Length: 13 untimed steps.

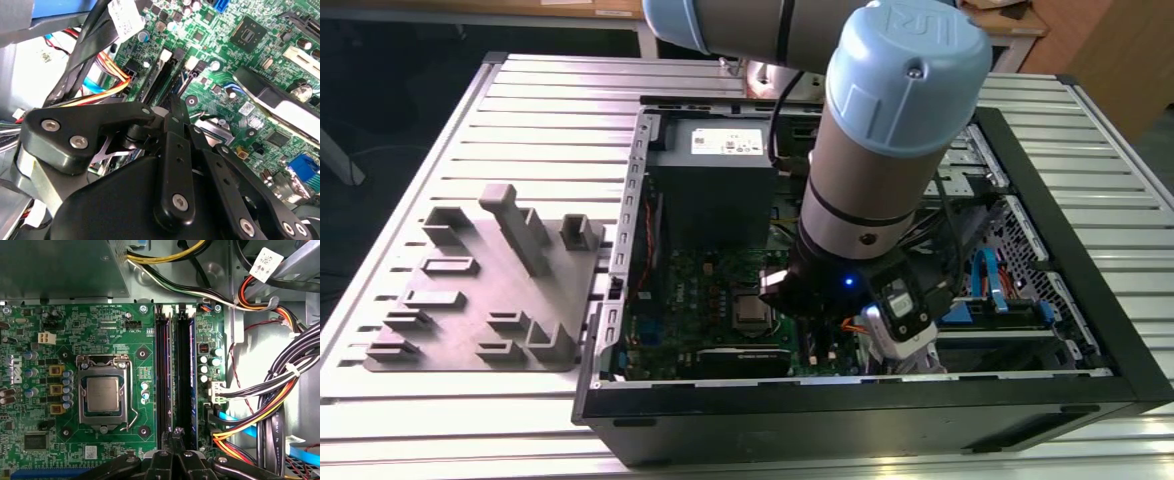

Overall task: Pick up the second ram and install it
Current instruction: 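Press down the second ram until it locks into place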

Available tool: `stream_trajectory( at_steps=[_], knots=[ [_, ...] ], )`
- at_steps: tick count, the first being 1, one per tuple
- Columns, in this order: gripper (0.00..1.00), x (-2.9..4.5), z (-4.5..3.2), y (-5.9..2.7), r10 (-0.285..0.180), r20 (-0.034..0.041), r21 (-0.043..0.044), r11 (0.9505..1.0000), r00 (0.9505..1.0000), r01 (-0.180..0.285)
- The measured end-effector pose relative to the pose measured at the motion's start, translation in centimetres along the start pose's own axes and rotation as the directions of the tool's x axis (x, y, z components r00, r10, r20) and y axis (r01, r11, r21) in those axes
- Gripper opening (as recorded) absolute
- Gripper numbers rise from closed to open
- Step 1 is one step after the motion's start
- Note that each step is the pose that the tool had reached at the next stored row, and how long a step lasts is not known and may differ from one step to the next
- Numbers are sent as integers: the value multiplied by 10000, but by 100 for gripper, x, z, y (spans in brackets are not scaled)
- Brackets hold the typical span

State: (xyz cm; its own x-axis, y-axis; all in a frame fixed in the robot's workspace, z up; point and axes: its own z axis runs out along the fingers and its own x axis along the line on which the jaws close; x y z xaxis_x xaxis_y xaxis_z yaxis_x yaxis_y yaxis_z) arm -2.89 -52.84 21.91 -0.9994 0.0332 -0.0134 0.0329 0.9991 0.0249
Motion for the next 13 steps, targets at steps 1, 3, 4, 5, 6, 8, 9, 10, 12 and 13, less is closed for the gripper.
stream_trajectory(
  at_steps=[1, 3, 4, 5, 6, 8, 9, 10, 12, 13],
  knots=[
    [7, 0, 1, 0, 0, 0, -2, 10000, 10000, 0],
    [7, 0, 3, 1, 0, 1, -4, 10000, 10000, 0],
    [7, 0, 3, 1, 0, 1, -5, 10000, 10000, 0],
    [7, 0, 3, 1, 0, 1, -4, 10000, 10000, 0],
    [7, 0, 4, 1, 0, 1, -4, 10000, 10000, 0],
    [7, 0, 13, 0, -1, 1, -4, 10000, 10000, 1],
    [7, 0, 13, 0, 0, 0, -2, 10000, 10000, 0],
    [7, 0, 13, 0, 0, 1, -2, 10000, 10000, 0],
    [7, 0, 14, 0, 0, 1, -2, 10000, 10000, 0],
    [7, 0, 15, 0, 0, 1, -3, 10000, 10000, 0]
  ],
)
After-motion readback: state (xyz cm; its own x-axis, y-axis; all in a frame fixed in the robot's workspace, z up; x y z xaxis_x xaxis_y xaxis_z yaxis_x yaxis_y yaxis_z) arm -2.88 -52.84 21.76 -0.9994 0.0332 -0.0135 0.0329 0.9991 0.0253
